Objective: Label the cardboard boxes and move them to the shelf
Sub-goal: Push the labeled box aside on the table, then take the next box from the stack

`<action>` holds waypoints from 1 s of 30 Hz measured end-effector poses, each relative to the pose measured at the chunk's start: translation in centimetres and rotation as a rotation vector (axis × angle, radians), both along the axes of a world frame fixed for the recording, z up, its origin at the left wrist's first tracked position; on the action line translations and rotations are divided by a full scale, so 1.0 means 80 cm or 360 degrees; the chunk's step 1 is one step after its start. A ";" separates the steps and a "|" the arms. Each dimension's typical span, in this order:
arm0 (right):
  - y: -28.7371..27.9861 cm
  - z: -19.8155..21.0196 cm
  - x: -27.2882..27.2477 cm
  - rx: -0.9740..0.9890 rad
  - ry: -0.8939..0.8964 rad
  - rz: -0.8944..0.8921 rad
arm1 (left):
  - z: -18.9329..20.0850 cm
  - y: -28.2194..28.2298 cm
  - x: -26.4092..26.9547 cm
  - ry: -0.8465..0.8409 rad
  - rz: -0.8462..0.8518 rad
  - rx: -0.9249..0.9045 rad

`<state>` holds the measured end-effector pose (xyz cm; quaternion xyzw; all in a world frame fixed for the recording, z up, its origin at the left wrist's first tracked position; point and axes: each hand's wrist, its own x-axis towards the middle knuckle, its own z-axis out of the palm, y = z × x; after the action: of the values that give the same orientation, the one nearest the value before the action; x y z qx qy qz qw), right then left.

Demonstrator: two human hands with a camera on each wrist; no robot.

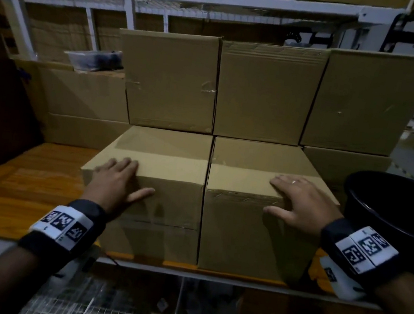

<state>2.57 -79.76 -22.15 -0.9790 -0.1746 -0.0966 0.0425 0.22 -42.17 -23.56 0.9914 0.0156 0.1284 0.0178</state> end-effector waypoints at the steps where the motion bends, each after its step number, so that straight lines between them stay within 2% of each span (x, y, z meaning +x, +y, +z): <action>1: 0.007 0.001 -0.002 0.0012 0.0005 0.0025 | -0.001 -0.009 -0.005 -0.0002 -0.0063 -0.0017; 7: 0.046 0.004 -0.016 0.0165 -0.0059 0.0139 | 0.006 -0.039 -0.032 0.0001 -0.0162 -0.0162; 13: 0.101 -0.005 -0.043 0.0424 -0.0125 0.0356 | -0.013 -0.020 -0.093 -0.0178 -0.0154 -0.0307; 22: 0.241 -0.010 -0.074 0.0669 -0.0114 0.0871 | -0.025 0.056 -0.169 -0.0355 0.0120 -0.0461; 30: 0.417 -0.008 -0.085 0.0699 -0.0081 0.1139 | -0.022 0.185 -0.208 -0.0428 0.0342 -0.0467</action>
<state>-4.21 -46.39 -22.82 -0.8216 -0.4799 -0.1347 0.2768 -16.41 -27.33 -25.32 0.9448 0.1370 0.2570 0.1500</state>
